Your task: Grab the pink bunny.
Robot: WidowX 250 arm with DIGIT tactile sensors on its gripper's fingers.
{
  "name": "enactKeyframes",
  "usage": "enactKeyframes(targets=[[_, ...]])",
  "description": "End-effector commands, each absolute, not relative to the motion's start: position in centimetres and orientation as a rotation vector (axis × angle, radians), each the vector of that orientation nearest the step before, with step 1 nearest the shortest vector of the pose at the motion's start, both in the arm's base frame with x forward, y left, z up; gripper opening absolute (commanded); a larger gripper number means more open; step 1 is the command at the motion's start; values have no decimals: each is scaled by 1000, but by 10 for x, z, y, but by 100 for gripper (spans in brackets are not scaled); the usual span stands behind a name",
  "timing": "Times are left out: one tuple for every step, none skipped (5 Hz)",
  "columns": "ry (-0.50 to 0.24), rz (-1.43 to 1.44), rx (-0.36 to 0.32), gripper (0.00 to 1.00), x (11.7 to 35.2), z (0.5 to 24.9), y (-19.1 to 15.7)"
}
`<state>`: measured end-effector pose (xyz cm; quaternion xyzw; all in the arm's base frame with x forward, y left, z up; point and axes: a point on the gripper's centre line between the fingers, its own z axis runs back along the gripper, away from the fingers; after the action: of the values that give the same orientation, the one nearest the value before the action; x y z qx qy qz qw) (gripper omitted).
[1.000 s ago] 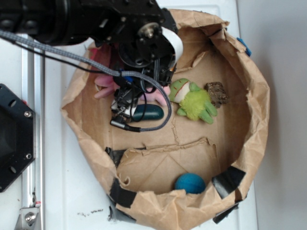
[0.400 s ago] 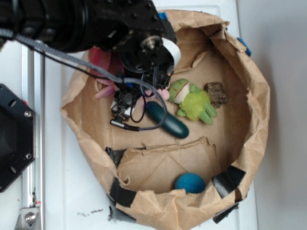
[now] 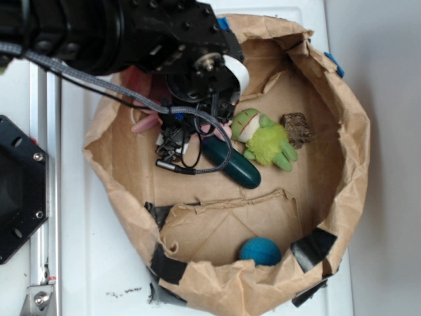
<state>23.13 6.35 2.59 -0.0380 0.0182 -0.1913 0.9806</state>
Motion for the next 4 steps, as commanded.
enactKeyframes(targets=[[-46, -337, -92, 0, 231, 81, 47], [-75, -284, -115, 0, 236, 112, 24], [-55, -162, -93, 0, 247, 129, 11], [-75, 70, -9, 0, 260, 140, 12]])
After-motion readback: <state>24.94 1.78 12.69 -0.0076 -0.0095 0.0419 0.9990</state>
